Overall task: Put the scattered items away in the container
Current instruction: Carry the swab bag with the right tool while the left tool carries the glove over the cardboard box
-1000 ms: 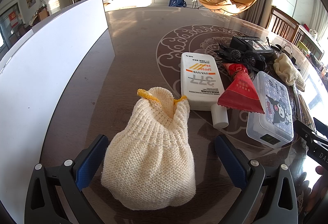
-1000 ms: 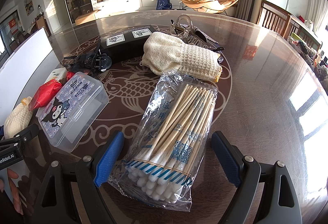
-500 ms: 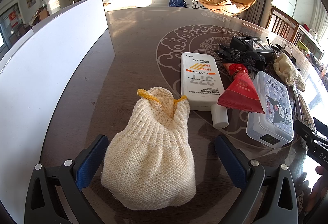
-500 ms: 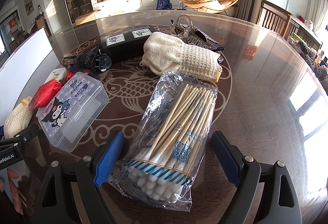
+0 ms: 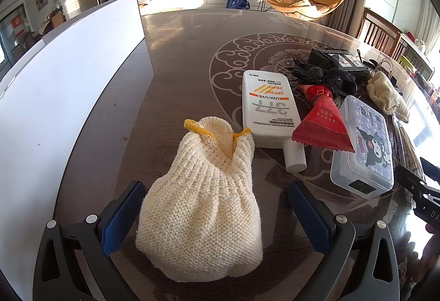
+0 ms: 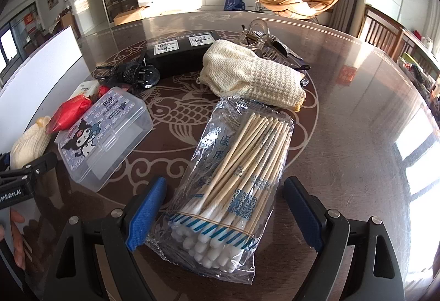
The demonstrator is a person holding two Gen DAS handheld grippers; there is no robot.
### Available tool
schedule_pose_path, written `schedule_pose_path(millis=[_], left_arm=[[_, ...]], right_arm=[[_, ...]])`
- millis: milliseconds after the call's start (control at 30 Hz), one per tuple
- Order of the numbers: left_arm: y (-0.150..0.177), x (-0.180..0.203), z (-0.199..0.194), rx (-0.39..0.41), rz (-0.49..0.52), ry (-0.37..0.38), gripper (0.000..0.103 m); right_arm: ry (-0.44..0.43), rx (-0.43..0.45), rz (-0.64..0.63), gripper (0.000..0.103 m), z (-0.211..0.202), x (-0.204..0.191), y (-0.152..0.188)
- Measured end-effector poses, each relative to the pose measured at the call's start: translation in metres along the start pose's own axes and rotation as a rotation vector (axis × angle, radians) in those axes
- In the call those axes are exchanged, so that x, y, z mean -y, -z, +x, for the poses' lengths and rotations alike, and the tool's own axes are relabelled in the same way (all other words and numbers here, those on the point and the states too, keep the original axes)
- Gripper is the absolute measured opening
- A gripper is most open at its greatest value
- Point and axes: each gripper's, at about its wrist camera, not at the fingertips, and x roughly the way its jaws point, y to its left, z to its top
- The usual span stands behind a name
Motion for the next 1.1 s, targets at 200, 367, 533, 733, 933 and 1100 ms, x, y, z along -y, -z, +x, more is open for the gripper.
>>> schedule_pose_path(millis=[200,367,533,733,933,1100], left_arm=[[0.002,-0.006,-0.003,-0.017,0.065,0.044,0.103],[-0.006,-0.008,-0.002,-0.064,0.080,0.050,0.103],[-0.006,-0.007,-0.005,-0.040,0.072,0.042,0.088],[0.005,-0.019,-0.031,0.000,0.013,0.079,0.042],[0.016,-0.009,-0.057,0.018,0.004,0.158,0.042],[0.012,-0.017,-0.087,0.049,-0.050,0.226,0.042]], right_arm=[[-0.066,-0.076,-0.003,0.088,-0.006,0.020,-0.002],[-0.085,-0.071,0.083,0.088,-0.006,0.024,-0.011],[-0.044,-0.042,-0.002,0.083,0.003,0.007,-0.021],[-0.145,-0.012,0.048,0.028,-0.015,0.034,-0.016],[-0.236,0.017,0.084,0.028,-0.051,0.042,-0.009],[-0.294,0.030,0.045,0.028,-0.070,0.013,-0.015]])
